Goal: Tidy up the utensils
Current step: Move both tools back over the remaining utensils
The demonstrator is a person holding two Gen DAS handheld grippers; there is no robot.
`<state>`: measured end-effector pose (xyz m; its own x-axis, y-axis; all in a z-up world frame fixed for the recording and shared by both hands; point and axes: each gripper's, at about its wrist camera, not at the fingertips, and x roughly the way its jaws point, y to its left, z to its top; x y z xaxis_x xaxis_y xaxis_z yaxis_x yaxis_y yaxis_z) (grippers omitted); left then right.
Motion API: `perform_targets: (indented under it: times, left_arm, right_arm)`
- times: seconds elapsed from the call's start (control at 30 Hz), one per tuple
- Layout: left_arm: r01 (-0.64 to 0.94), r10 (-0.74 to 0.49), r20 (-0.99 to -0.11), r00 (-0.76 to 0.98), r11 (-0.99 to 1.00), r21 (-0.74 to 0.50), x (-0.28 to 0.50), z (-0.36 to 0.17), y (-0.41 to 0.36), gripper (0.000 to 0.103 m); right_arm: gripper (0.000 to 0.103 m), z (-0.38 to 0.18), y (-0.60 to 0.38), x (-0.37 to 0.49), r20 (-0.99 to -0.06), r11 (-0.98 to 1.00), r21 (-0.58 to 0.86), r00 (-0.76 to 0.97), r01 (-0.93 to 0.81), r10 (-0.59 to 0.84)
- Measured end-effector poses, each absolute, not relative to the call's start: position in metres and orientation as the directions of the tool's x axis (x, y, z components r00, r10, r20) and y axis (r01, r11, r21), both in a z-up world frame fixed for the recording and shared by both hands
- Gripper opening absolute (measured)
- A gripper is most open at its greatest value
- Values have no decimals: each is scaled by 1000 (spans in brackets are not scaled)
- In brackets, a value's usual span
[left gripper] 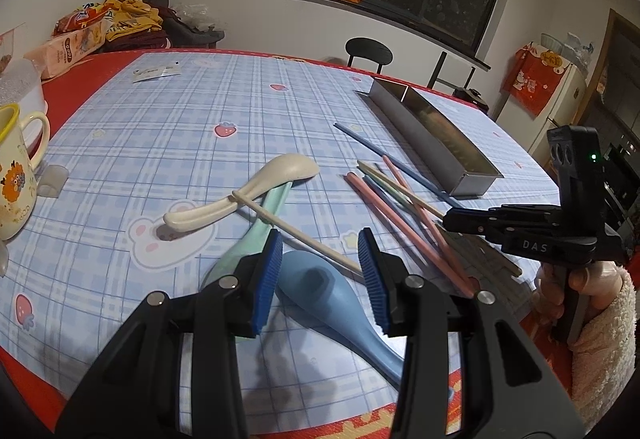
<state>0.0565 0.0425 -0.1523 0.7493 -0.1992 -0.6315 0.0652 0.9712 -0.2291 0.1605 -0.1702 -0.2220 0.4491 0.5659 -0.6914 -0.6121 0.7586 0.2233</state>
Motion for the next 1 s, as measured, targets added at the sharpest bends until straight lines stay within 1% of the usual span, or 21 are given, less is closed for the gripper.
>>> perform_targets:
  times: [0.13,0.2,0.4,0.53,0.77,0.9,1.0]
  left_arm:
    - [68,-198,-636,746,972,-224,57,-153,42,42]
    - [67,-198,-638,745,972,-223,58,-153,42,42]
    - [66,-198,-647,736,973,-223,59,-155,40,42]
    - [62,-195,-651,734,973,-222,59,-155,40,42]
    - [59,-188,-655,732,975,-214,61,-156,39,42]
    - [66,-220,-636,740,964,-257,58,-154,46,42]
    - [53,-245,-649,720,952,-301,56,-153,60,39]
  right_arm:
    - [10,-222,-168,160,-695,748,224,435,-625,572]
    - [6,-222,-166,159,-698,743,218,431,-632,571]
    - [6,-222,-165,158,-696,743,216,434,-633,572]
    - [6,-218,-168,154,-669,738,208,457,-642,586]
    - [6,-212,-177,152,-624,725,235,471,-648,624]
    - [6,-212,-179,152,-622,727,239,473,-644,624]
    - [6,-211,-180,152,-617,727,244,476,-642,627]
